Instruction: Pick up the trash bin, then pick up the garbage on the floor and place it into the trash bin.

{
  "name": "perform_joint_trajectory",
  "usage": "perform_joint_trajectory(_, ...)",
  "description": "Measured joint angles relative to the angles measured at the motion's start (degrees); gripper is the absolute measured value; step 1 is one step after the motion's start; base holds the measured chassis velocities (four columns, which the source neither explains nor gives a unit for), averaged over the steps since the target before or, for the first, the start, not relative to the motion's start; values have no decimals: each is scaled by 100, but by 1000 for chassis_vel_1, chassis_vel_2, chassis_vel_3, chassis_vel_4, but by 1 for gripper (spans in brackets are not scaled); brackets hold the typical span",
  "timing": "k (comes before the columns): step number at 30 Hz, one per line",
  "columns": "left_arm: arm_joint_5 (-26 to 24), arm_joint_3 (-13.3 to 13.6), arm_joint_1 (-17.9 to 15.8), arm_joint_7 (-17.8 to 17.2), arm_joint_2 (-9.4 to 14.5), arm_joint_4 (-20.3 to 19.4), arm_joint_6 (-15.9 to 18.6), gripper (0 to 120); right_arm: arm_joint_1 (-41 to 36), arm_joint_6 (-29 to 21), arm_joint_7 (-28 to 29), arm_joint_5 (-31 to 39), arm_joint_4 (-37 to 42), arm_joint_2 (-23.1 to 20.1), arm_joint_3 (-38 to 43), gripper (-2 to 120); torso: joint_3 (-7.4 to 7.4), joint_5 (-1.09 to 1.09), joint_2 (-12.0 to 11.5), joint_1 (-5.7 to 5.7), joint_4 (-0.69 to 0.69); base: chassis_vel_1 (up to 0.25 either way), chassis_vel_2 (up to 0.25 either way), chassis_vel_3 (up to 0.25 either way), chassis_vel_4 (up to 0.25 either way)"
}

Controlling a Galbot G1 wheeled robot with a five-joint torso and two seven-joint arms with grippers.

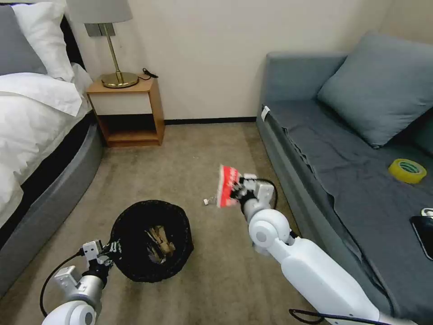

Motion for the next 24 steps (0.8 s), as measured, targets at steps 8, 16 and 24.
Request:
perform_joint_trajectory(8, -10, 11, 38, 4, -90, -84, 97, 4, 345, 273, -625, -149, 293, 217, -751, 0, 0, 0, 0, 0, 0, 0, 0, 0, 0)
perform_joint_trajectory(16, -5, 11, 71, 0, -245, -132, 134, 4, 148, 443, -1395, -873, 188, 418, -1460, 0, 0, 0, 0, 0, 0, 0, 0, 0, 0)
perform_joint_trajectory(24, 1, 13, 103, -3, -312, -180, 162, 4, -271, 520, -1709, -1561, -51, 392, -1761, 0, 0, 0, 0, 0, 0, 0, 0, 0, 0)
